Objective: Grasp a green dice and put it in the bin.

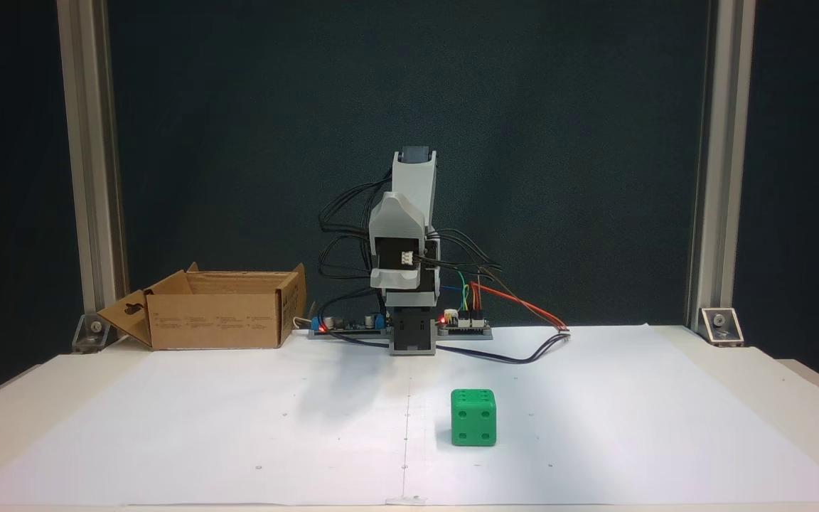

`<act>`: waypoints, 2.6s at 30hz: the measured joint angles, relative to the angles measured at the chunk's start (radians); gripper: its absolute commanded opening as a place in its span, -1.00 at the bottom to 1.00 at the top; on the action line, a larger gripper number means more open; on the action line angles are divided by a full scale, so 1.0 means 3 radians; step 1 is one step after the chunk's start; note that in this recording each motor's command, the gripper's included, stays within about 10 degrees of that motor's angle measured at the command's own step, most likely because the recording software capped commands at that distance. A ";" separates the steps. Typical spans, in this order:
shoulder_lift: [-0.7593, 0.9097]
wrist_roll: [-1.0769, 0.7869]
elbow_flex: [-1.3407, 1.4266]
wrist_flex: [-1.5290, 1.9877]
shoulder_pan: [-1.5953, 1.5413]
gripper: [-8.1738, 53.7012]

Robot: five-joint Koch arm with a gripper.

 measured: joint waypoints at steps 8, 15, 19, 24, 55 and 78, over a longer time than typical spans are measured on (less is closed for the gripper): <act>0.0005 0.0000 -0.0015 0.0020 -0.0082 0.69; 0.0005 0.0000 -0.0844 0.1381 -0.0102 0.69; 0.0005 0.0000 -0.1421 0.2270 -0.0102 0.69; 0.0000 0.0000 -0.2076 0.3395 -0.0118 0.65; -0.2291 0.0997 -0.5461 0.8012 -0.0813 0.66; -0.3124 0.1130 -0.5625 0.7716 -0.0890 0.67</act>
